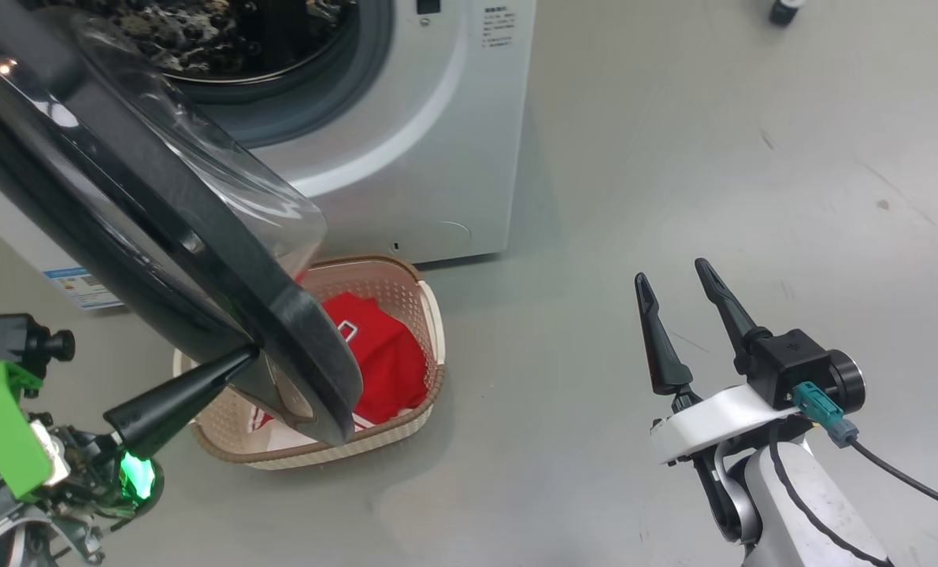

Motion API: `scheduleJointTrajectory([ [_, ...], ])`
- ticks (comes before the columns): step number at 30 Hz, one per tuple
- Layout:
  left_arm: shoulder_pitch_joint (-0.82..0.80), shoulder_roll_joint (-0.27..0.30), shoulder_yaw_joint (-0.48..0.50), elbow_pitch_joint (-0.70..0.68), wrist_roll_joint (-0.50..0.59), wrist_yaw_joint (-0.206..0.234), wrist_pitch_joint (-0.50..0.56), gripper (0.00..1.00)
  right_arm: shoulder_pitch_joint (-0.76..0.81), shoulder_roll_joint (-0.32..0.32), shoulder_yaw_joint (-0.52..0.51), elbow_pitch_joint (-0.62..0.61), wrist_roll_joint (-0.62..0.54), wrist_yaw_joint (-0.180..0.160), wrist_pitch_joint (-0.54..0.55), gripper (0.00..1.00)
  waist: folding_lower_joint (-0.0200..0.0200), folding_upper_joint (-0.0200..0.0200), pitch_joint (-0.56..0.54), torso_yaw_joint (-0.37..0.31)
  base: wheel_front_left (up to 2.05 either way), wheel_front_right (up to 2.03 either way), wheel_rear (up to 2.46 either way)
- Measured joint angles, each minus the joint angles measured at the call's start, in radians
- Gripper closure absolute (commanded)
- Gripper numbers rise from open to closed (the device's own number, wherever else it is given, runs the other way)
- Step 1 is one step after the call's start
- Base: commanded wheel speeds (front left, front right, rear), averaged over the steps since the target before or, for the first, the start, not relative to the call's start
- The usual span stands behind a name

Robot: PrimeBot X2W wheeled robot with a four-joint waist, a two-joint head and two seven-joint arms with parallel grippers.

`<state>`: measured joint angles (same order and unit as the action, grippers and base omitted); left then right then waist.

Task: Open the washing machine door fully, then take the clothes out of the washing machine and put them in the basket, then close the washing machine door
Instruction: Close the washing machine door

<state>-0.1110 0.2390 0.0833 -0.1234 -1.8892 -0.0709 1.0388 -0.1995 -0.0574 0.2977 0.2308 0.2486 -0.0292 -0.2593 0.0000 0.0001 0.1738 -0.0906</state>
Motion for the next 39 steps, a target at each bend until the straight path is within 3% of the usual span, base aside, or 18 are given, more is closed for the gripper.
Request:
scheduleJointTrajectory([
  [15,-0.168,0.004,-0.005,0.008,0.003,0.062,-0.026,1.00,-0.043,0.001,0.046,-0.039,0.056,-0.002,0.000,0.00,0.0000,0.0000,0.089,-0.123,0.00,0.00,0.00],
  [25,-0.326,0.004,-0.014,0.064,0.004,0.146,-0.060,1.00,-0.080,0.001,0.076,-0.062,0.079,-0.016,0.000,0.00,0.0000,0.0000,0.158,-0.190,0.00,0.00,0.00],
  [39,-0.546,0.024,-0.009,0.198,0.062,0.180,-0.146,1.00,-0.113,0.001,0.111,-0.090,0.123,-0.029,0.000,0.00,0.0001,0.0000,0.243,-0.260,0.00,0.00,0.00],
])
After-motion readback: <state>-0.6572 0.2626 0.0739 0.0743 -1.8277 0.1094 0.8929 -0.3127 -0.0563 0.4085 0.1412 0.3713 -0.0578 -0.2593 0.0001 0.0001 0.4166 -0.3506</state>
